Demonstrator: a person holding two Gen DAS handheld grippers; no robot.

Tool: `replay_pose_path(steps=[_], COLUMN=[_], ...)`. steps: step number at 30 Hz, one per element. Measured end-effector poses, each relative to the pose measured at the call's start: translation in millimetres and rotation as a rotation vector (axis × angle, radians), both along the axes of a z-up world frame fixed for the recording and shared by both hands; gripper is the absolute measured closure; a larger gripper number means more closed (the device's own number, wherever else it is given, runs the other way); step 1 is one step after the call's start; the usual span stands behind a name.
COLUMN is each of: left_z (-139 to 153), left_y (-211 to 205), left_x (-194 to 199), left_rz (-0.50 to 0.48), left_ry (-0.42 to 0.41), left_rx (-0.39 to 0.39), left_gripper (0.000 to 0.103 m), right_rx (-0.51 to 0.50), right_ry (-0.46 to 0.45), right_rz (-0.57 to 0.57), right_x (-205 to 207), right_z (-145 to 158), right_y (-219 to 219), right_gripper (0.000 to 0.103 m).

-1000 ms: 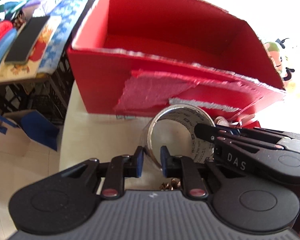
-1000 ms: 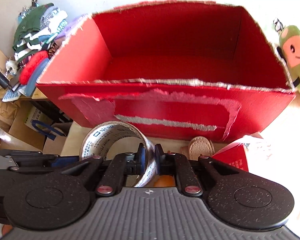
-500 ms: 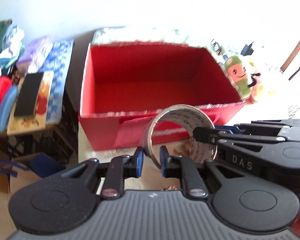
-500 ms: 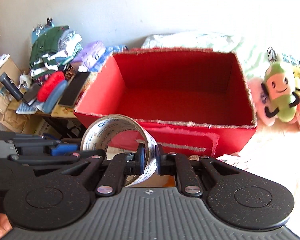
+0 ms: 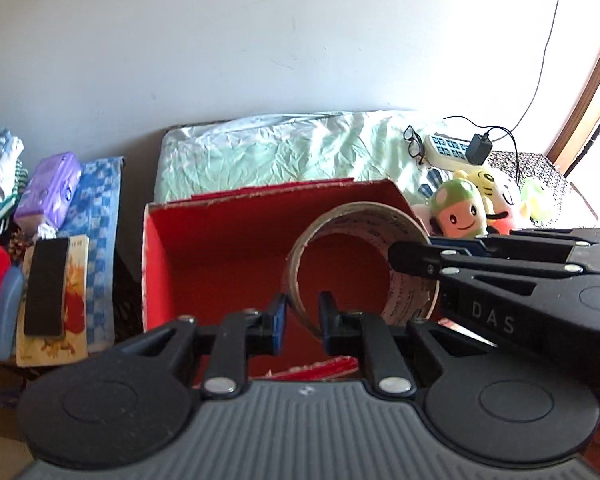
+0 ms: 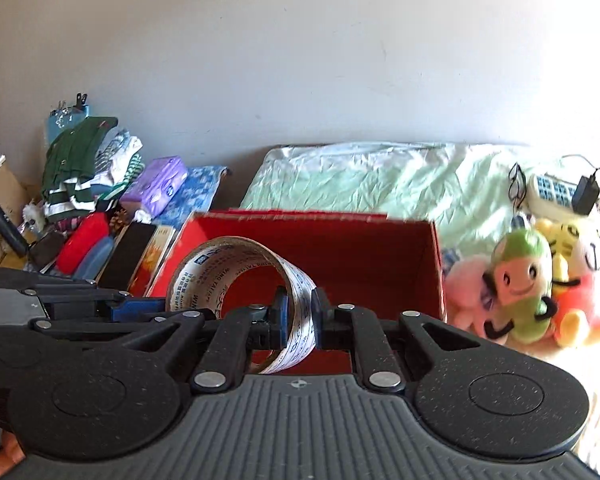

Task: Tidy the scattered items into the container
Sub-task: 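Lift the tape roll with the right tool and carry it into the red box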

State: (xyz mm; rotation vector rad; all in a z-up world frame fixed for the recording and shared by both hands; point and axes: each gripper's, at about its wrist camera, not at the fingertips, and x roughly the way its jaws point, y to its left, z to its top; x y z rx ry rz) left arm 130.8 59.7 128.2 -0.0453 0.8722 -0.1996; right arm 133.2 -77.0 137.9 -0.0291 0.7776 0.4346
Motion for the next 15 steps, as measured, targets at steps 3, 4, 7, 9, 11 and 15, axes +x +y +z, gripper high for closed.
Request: replay_pose_path(steps=[3,4,7,9,11,15], left_z=[-5.4,-9.4,-24.2,-36.0,-49.9,-80.4], left_y=[-3.1,-3.8,-5.2,-5.0,-3.5,4.2], left_x=[22.2,29.7,49.1,61.3,74.0,96.7], left_rz=[-0.007,-0.008,-0.003,0.005,0.020,0.051], left_ry=[0.019,0.032,0.075,0.105,0.146,0.231], left_rx=[0.022,0.022,0.021,0.020,0.014,0.000], left_gripper=[0.090,0.090,0.091,0.091,0.091,0.091], right_rx=[-0.018,-0.020,-0.025,-0.028,-0.032,-0.042], right_ry=[-0.010,-0.006,0.038,0.081,0.121,0.223], right_rz=[0.002,0.002,0.007,0.007,0.015,0.027], right_x=[18.1,24.9,45.5,59.4,72.6,99.0], right_z=[-1.4,-2.9,-13.6,-24.7,-37.5,-64.9], right_y=[1.8,1.0,1.7,3.1,5.6,14.3], right_gripper=[0.090,0.089,0.089,0.089,0.089,0.090])
